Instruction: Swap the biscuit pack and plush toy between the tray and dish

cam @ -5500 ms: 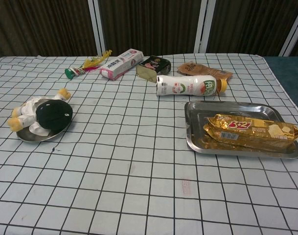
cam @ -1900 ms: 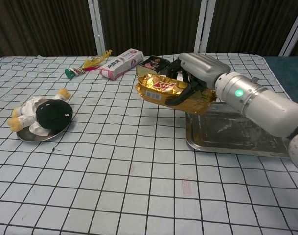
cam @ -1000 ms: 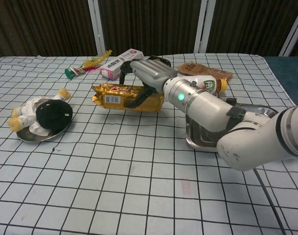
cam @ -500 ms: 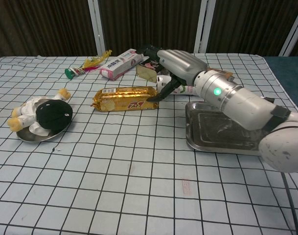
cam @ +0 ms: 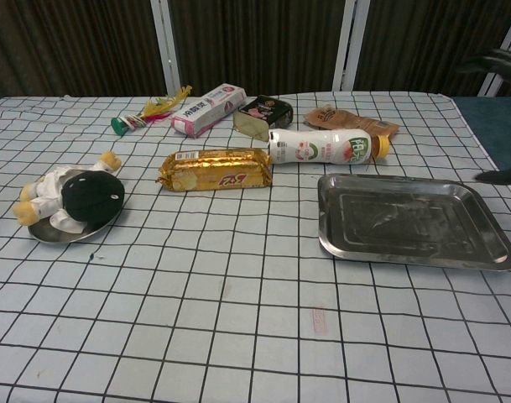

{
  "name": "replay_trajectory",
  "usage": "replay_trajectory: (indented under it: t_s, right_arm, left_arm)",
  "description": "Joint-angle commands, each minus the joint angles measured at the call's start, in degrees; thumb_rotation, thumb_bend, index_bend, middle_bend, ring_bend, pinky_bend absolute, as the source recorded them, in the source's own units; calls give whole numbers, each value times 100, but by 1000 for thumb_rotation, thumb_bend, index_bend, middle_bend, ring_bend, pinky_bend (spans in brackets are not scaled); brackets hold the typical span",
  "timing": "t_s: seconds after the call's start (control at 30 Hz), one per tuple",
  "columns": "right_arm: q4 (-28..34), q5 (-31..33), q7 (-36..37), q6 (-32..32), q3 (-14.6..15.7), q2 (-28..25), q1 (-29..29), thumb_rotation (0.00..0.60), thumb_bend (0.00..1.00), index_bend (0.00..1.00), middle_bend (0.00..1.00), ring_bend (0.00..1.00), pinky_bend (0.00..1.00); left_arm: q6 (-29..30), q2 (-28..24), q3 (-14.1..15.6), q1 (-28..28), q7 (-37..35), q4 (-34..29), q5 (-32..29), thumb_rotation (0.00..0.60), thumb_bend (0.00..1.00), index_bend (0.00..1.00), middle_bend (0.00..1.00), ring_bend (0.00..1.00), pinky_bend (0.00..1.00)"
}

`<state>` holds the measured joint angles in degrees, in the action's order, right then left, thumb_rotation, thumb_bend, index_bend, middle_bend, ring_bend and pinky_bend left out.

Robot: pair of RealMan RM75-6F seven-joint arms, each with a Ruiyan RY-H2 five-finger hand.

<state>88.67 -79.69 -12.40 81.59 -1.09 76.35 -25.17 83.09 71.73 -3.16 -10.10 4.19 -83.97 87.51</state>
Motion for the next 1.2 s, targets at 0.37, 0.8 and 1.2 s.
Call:
replay_trajectory:
  t_s: [0.37, 0.8, 1.2]
  right_arm:
    - [-333, -14, 318, 1521, 161, -185, 1515, 600, 60, 0, 0, 0, 0]
    - [-395, -615, 937, 1579, 96, -275, 1750, 600, 60, 0, 0, 0, 0]
    - [-408, -758, 1084, 1357, -24, -319, 1815, 600, 60, 0, 0, 0, 0]
  left_arm:
    - [-796, 137, -186, -668, 534, -331, -20, 600, 437, 13, 8, 2, 223]
    - [-2477, 1114, -687, -1980, 742, 238, -848, 600, 405, 0, 0, 0, 158]
    - [-2848, 1356, -513, -2135, 895, 587, -1370, 600, 403, 0, 0, 0, 155]
